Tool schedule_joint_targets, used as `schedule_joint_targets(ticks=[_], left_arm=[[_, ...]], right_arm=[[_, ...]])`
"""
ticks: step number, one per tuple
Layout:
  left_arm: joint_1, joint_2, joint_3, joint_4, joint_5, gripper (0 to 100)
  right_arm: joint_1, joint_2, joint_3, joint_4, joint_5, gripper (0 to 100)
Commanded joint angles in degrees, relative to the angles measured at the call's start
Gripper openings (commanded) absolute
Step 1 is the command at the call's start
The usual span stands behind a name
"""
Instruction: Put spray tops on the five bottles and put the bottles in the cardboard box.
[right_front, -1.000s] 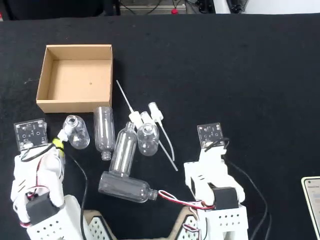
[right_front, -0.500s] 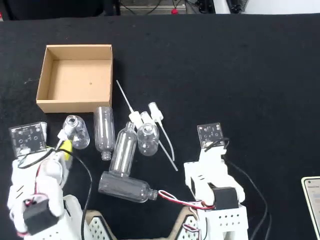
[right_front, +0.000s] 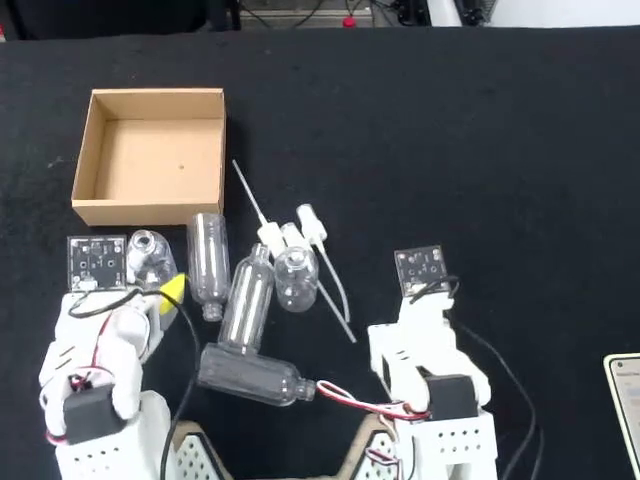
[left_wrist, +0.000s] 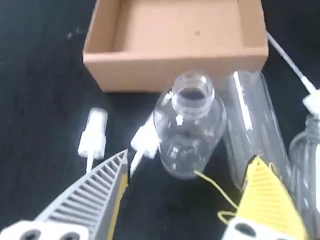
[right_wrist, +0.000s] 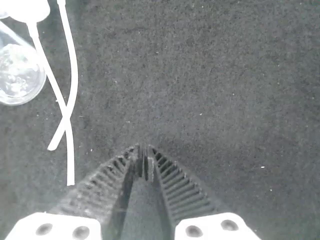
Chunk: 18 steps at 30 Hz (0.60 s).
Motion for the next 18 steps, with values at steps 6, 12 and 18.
schedule_joint_targets(ticks=[6, 12, 18], left_arm=[[0.57, 0.35, 6.9, -11.87, 0.18, 36], [0.48, 0.35, 9.8, -15.47, 0.26, 33], [0.66, 0.35, 9.27, -15.47, 0.26, 26]], right_arm=[[0.0, -5.58, -0.4, 0.44, 0.26, 1.5], [0.0, -5.58, -0.4, 0.44, 0.26, 1.5], [0.0, -5.58, -0.4, 0.44, 0.26, 1.5]])
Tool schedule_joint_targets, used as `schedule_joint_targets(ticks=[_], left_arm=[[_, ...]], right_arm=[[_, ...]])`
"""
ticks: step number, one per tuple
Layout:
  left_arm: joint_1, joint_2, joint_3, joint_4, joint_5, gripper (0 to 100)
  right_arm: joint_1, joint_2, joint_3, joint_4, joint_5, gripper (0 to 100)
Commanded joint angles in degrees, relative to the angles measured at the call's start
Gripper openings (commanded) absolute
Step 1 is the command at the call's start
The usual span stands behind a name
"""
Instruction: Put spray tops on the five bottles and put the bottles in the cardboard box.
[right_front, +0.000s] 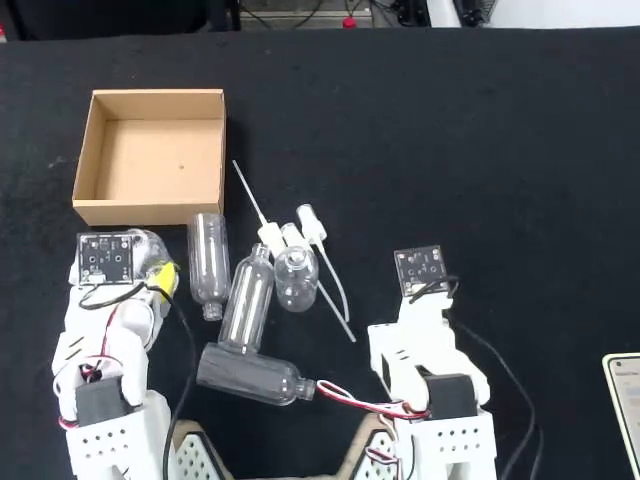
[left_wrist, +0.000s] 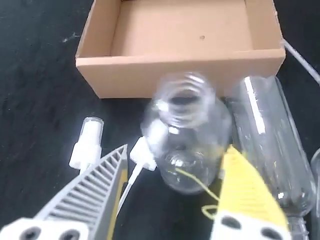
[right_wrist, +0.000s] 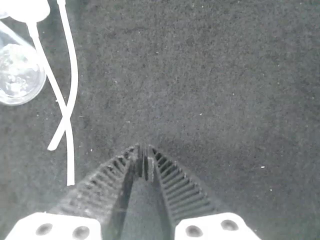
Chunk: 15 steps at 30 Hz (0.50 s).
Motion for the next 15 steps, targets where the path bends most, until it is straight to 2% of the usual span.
schedule_joint_targets(ticks=[1, 15], left_arm=[[0.57, -0.18, -1.27, -1.41, 0.35, 26], [0.57, -0.18, -2.95, -1.41, 0.35, 26]], right_arm=[[0.0, -5.58, -0.4, 0.44, 0.26, 1.5], [0.0, -5.58, -0.4, 0.44, 0.26, 1.5]])
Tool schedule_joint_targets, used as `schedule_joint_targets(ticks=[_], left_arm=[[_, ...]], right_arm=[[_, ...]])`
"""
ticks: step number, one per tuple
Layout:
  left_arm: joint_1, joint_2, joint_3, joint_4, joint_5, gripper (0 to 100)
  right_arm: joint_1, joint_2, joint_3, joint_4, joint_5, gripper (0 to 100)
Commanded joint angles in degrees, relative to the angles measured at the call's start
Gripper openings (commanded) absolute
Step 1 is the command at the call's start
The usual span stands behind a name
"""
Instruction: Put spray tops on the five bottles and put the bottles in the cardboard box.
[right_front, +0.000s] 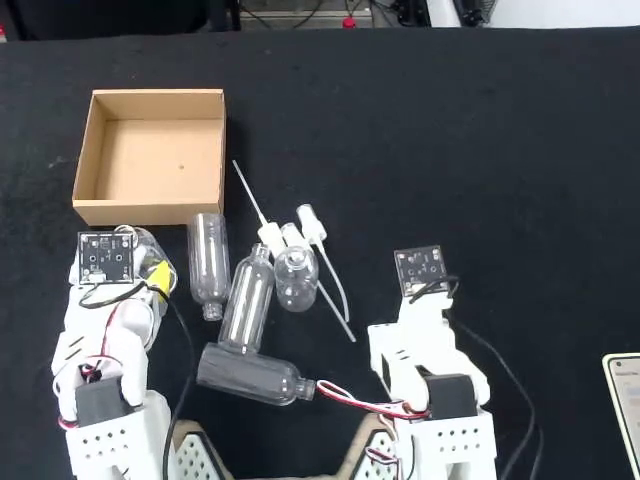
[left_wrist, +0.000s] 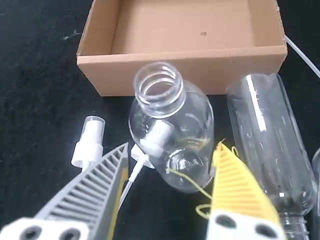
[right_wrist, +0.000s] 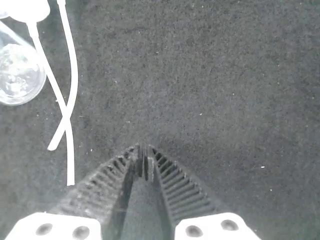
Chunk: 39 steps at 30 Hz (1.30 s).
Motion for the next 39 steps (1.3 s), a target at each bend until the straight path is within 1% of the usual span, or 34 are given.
schedule_joint_targets(ticks=[1, 3, 5, 7, 9, 13, 16, 24, 26, 34, 36, 39], left_arm=[[0.57, -0.18, -2.33, -1.41, 0.35, 27], [0.57, -0.18, -1.63, -1.41, 0.35, 30], [0.57, -0.18, -1.54, -1.41, 2.46, 33], [0.57, -0.18, -2.07, -2.11, 4.92, 33], [0.4, -0.18, -2.86, -4.31, 5.89, 33], [1.19, -0.18, -2.68, -7.21, 5.8, 33], [2.42, -0.09, -1.45, -7.03, 5.54, 33], [1.89, -0.09, 1.27, -7.47, 5.71, 32], [1.89, -0.09, 0.92, -7.38, 5.8, 30], [2.33, -0.18, -3.03, -7.12, 5.8, 13], [2.33, -0.18, -4.97, -7.03, 5.8, 11], [2.33, -0.09, -7.78, -7.03, 5.54, 11]], right_arm=[[0.0, -5.58, -0.4, 0.44, 0.26, 1.5], [0.0, -5.58, -0.4, 0.44, 0.26, 1.5], [0.0, -5.58, -0.4, 0.44, 0.26, 1.5], [0.0, -5.58, -0.4, 0.44, 0.26, 1.5], [0.0, -5.58, -0.4, 0.44, 0.26, 1.5], [0.0, -5.58, -0.4, 0.44, 0.26, 1.5], [0.0, -5.58, -0.4, 0.44, 0.26, 1.5], [0.0, -5.58, -0.4, 0.44, 0.26, 1.5], [0.0, -5.58, -0.4, 0.44, 0.26, 1.5], [0.0, -5.58, -0.4, 0.44, 0.26, 1.5], [0.0, -5.58, -0.4, 0.44, 0.26, 1.5], [-0.18, -5.58, -0.4, 0.44, 0.26, 1.5]])
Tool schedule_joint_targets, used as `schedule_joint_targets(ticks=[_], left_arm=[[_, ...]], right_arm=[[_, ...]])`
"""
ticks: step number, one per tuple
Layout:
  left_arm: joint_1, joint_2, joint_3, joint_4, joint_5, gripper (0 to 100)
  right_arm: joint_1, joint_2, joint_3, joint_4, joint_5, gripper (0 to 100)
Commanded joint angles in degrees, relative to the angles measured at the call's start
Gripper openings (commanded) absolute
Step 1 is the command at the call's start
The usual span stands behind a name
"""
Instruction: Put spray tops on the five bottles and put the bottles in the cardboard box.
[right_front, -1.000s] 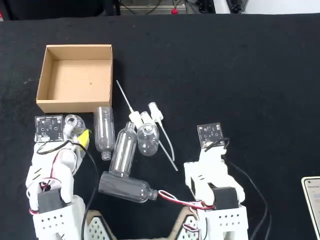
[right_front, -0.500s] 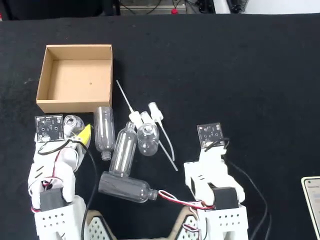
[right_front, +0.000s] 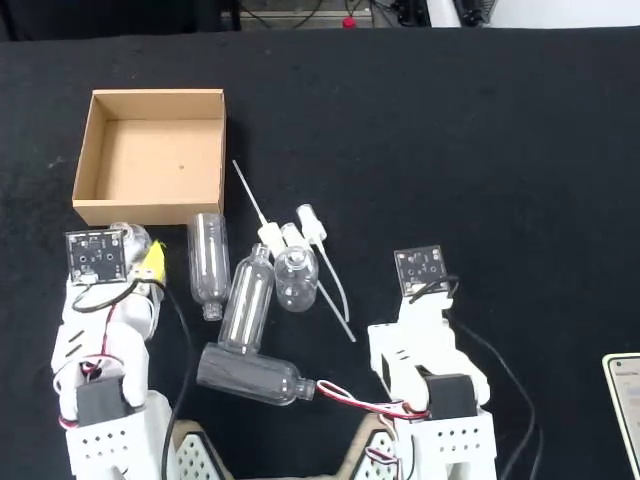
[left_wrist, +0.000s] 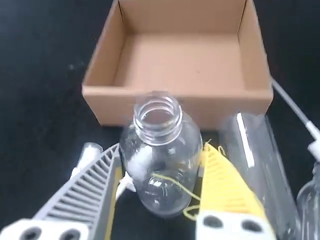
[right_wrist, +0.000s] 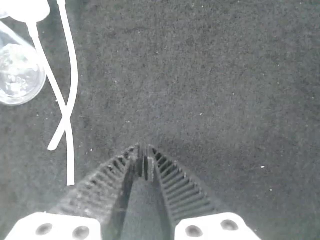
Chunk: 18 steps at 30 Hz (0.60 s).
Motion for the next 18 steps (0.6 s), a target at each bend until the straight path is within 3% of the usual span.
schedule_joint_targets(ticks=[1, 5, 8, 12, 18], left_arm=[[0.75, -0.18, -7.69, -0.62, 0.26, 11], [0.75, -0.18, -10.95, 0.35, 0.26, 11], [0.31, -0.18, -15.78, 5.36, 0.18, 11], [-3.38, -0.09, -24.84, 15.38, -1.85, 11], [-9.45, 0.0, -25.71, 18.55, -2.99, 11]], right_arm=[[-0.18, -5.58, -0.4, 0.44, 0.26, 1.5], [-0.26, -5.58, -0.4, 0.44, 0.09, 1.7], [-0.26, -5.58, -0.4, -1.58, 0.26, 1.8], [0.18, -5.58, -0.4, -12.48, 0.26, 1.8], [0.44, -5.58, -0.48, -28.22, 1.32, 1.9]])
